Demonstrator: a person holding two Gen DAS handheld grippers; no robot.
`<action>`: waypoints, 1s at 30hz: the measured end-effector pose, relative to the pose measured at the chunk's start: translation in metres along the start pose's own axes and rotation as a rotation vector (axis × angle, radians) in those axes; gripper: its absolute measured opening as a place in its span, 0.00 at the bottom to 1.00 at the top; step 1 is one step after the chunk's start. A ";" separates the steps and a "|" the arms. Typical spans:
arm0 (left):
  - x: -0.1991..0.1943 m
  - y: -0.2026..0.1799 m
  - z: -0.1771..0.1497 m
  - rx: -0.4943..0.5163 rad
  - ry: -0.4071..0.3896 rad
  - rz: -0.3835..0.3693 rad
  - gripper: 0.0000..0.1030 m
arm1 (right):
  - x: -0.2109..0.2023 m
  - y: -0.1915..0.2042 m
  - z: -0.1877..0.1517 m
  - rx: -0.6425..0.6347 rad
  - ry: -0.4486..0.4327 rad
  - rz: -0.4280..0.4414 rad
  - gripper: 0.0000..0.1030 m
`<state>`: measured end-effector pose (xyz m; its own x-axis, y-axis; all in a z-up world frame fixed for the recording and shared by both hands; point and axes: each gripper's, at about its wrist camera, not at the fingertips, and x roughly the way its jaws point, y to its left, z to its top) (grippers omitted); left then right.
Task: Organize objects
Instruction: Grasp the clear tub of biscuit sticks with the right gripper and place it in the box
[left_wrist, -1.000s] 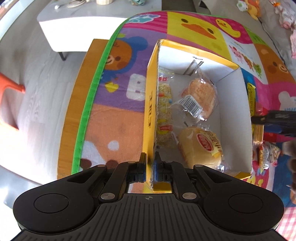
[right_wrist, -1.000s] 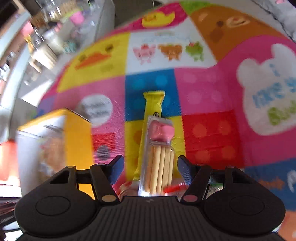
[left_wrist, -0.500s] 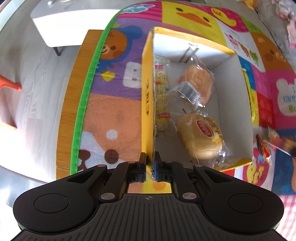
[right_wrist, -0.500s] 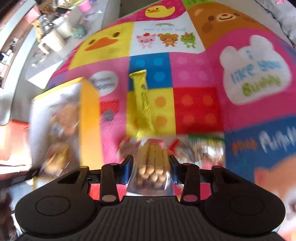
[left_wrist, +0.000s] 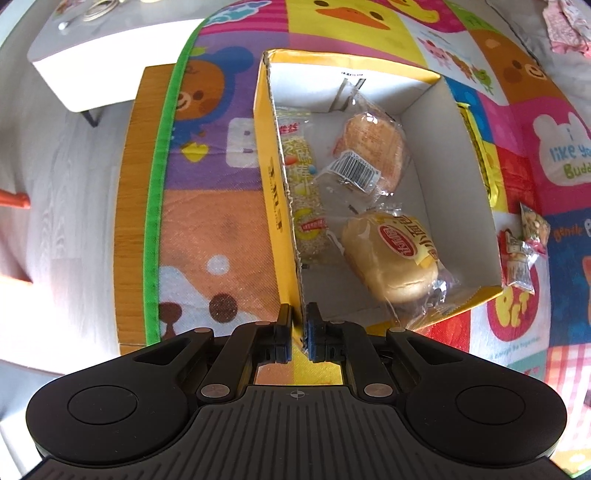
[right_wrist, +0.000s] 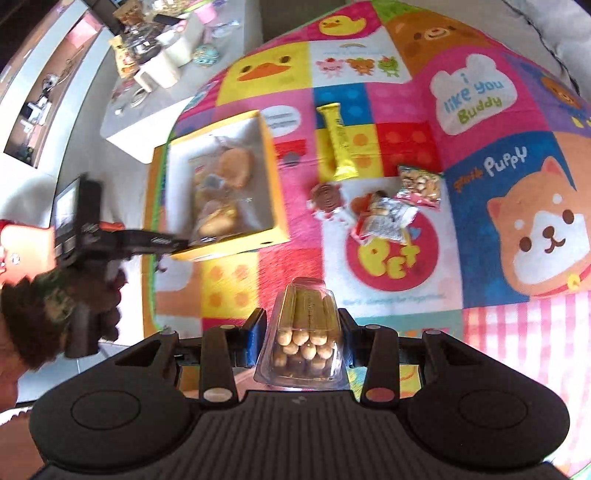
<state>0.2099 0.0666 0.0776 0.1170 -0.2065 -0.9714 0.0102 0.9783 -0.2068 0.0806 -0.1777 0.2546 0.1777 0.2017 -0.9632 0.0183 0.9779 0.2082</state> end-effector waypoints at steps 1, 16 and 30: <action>0.000 0.001 0.000 0.002 0.000 -0.004 0.09 | -0.002 0.006 -0.002 -0.004 -0.002 -0.002 0.39; -0.002 0.014 0.001 -0.005 -0.012 -0.041 0.10 | -0.014 0.071 0.018 -0.024 -0.063 0.041 0.39; -0.002 0.017 0.001 -0.025 -0.009 -0.060 0.10 | 0.028 0.078 0.034 0.000 -0.130 0.017 0.52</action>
<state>0.2106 0.0839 0.0762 0.1263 -0.2648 -0.9560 -0.0073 0.9635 -0.2678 0.1206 -0.0977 0.2498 0.3038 0.2096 -0.9294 0.0138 0.9744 0.2242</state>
